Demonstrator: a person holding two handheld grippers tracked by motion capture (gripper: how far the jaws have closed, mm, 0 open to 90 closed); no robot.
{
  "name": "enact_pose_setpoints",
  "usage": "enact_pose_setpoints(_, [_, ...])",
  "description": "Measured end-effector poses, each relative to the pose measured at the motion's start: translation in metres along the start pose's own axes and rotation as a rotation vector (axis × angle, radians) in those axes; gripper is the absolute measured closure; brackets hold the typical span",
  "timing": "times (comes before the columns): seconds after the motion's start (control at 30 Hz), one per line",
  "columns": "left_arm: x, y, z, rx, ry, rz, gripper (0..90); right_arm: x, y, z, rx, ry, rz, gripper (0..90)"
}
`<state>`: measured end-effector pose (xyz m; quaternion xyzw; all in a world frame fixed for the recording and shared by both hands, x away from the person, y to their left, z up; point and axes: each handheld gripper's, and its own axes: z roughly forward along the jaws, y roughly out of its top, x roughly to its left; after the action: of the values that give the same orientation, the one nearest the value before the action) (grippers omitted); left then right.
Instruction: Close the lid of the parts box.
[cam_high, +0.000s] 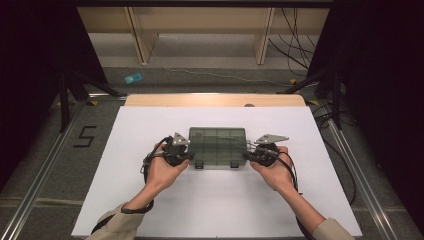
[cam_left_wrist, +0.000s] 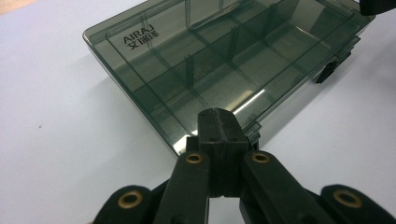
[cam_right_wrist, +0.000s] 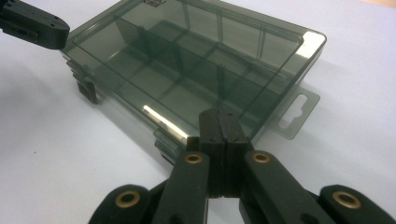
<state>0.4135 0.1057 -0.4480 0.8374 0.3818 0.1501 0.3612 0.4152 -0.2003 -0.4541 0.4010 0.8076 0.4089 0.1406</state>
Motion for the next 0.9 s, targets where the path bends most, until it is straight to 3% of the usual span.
enact_pose_setpoints(0.17, [-0.001, -0.001, 0.001, -0.017, 0.0, -0.004, 89.9, 0.001, -0.002, -0.001, -0.005, -0.007, 0.008, 90.0])
enact_pose_setpoints(0.27, [0.0, -0.001, -0.001, 0.0, 0.005, 0.038, 88.7, 0.001, -0.003, -0.001, -0.01, 0.0, 0.014, 89.5])
enact_pose_setpoints(0.3, [0.0, -0.002, -0.001, -0.008, -0.002, 0.022, 87.3, 0.001, -0.003, -0.001, -0.015, 0.0, 0.012, 88.0])
enact_pose_setpoints(0.5, [0.003, -0.004, -0.008, -0.021, 0.005, 0.035, 77.9, 0.002, -0.005, -0.002, -0.03, 0.023, -0.01, 77.8])
enact_pose_setpoints(0.57, [0.003, -0.004, -0.01, -0.052, 0.002, 0.029, 71.3, 0.003, -0.005, -0.005, -0.043, 0.023, -0.013, 72.5])
enact_pose_setpoints(0.67, [0.0, -0.006, -0.014, -0.13, 0.0, -0.025, 57.6, 0.003, -0.006, -0.01, -0.076, 0.033, -0.034, 62.6])
enact_pose_setpoints(0.9, [-0.003, -0.008, -0.028, -0.211, -0.002, -0.024, 29.0, 0.004, -0.012, -0.023, -0.167, 0.057, -0.059, 37.1])
